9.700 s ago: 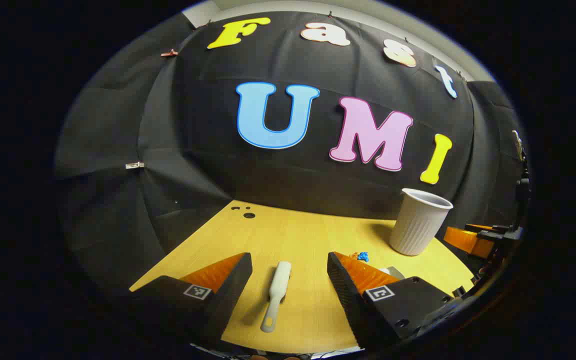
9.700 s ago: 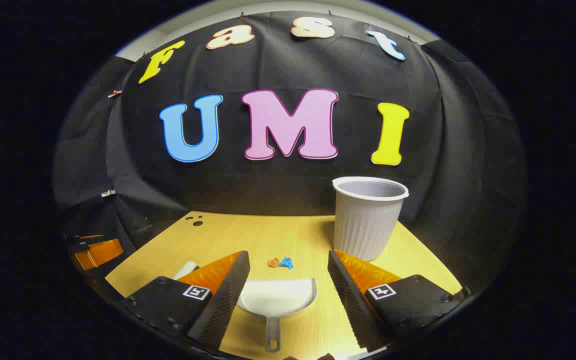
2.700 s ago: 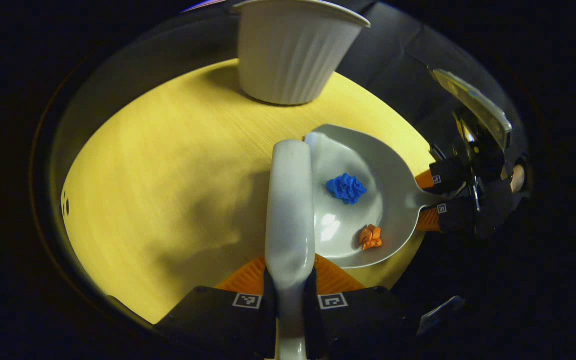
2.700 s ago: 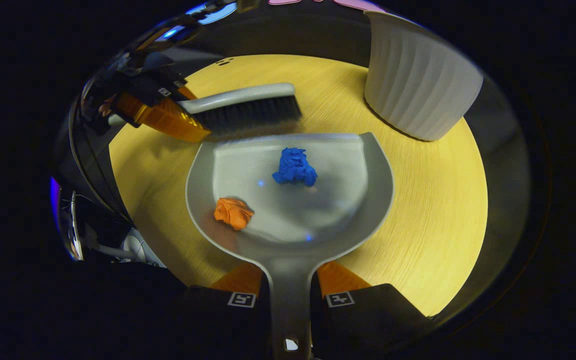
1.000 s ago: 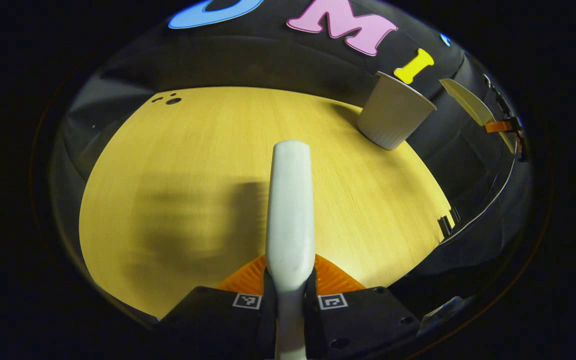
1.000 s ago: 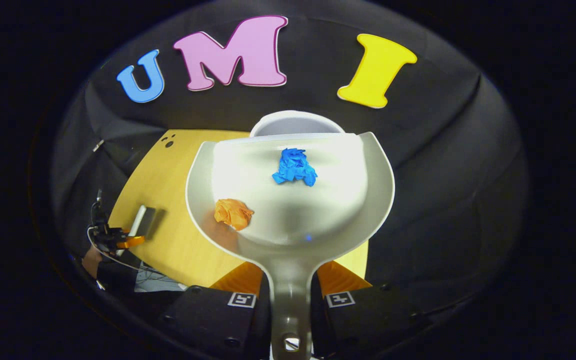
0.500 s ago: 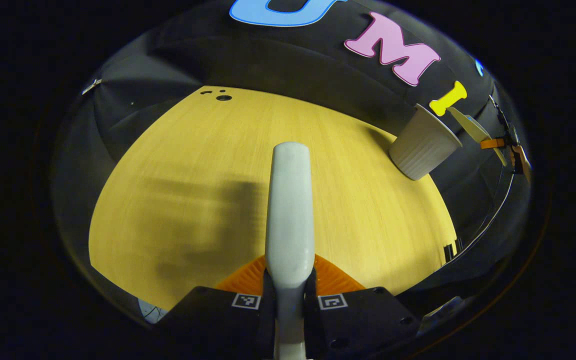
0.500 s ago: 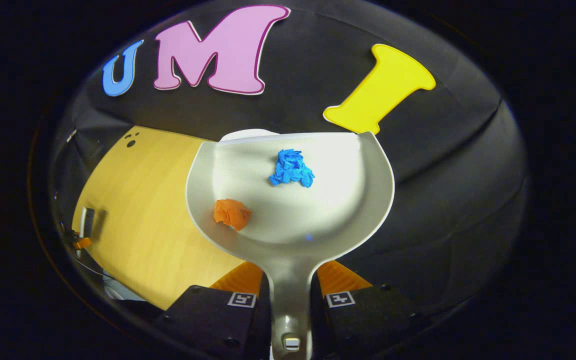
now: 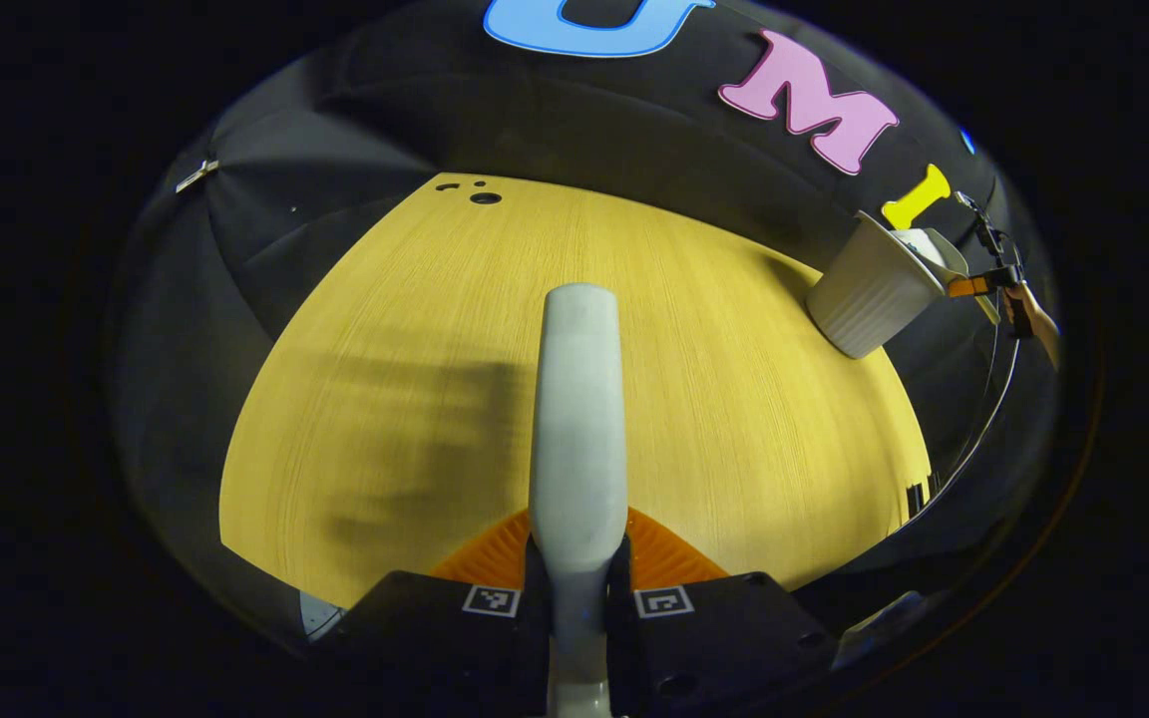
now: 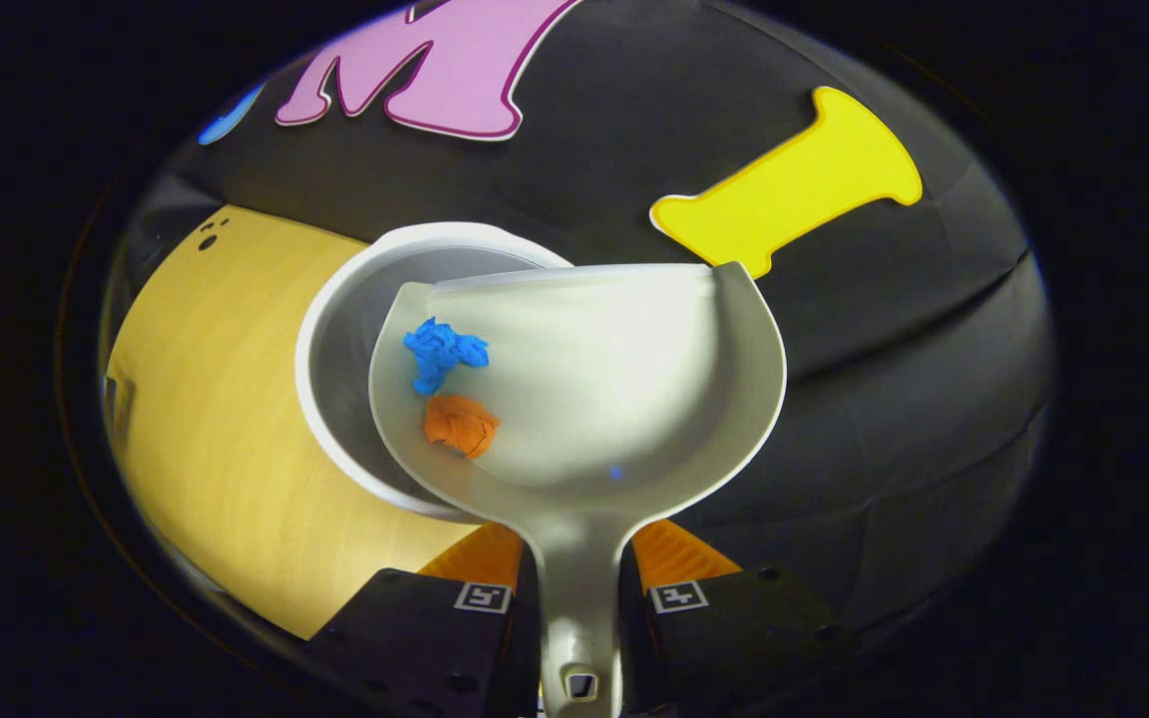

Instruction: Pick up the small broom and dustpan from the desktop, sweep the trash into the dustpan with the broom, and then empty the trash into the garbage bin.

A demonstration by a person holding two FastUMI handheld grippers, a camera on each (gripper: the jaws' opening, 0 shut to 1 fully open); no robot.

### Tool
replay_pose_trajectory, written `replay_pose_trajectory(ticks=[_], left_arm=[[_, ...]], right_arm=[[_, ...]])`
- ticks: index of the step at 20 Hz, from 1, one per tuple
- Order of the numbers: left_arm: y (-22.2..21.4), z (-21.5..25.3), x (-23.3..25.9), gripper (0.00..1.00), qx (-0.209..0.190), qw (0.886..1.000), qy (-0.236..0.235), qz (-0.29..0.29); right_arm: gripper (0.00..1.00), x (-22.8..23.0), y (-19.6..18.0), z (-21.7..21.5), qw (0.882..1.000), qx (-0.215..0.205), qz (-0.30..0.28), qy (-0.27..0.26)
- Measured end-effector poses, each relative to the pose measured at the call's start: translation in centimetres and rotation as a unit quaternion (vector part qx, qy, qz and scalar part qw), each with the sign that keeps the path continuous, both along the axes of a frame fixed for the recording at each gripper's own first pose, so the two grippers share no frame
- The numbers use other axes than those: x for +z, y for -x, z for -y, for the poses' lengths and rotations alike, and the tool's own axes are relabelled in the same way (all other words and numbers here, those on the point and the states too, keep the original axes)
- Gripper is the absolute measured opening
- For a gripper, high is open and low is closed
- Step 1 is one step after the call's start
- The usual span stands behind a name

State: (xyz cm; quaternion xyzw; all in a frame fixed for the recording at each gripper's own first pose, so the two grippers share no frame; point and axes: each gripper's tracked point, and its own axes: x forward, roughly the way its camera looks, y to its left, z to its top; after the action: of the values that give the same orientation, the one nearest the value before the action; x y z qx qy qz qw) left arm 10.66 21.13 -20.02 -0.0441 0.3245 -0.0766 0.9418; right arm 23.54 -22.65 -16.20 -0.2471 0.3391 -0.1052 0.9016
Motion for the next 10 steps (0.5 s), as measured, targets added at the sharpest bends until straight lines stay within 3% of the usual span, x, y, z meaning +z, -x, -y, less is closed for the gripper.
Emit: replay_pose_trajectory(ticks=[7, 8, 9, 10], left_arm=[[-0.7, 0.5, -0.5, 0.26, -0.006, 1.0, 0.015, -0.015], [-0.9, 0.7, -0.5, 0.29, -0.006, 1.0, 0.018, -0.015], [-1.0, 0.7, -0.5, 0.26, -0.007, 1.0, 0.018, -0.015], [-1.2, 0.7, -0.6, 0.26, -0.01, 1.0, 0.017, -0.015]], right_arm=[[0.36, 0.9, -1.6, 2.2, 0.988, 0.002, 0.027, 0.153], [0.31, 1.0, -1.6, 2.3, 0.984, 0.006, 0.026, 0.176], [0.4, 1.4, -1.8, 2.3, 0.979, 0.011, 0.028, 0.202], [0.35, 1.5, -2.0, 2.2, 0.973, 0.019, 0.028, 0.23]])
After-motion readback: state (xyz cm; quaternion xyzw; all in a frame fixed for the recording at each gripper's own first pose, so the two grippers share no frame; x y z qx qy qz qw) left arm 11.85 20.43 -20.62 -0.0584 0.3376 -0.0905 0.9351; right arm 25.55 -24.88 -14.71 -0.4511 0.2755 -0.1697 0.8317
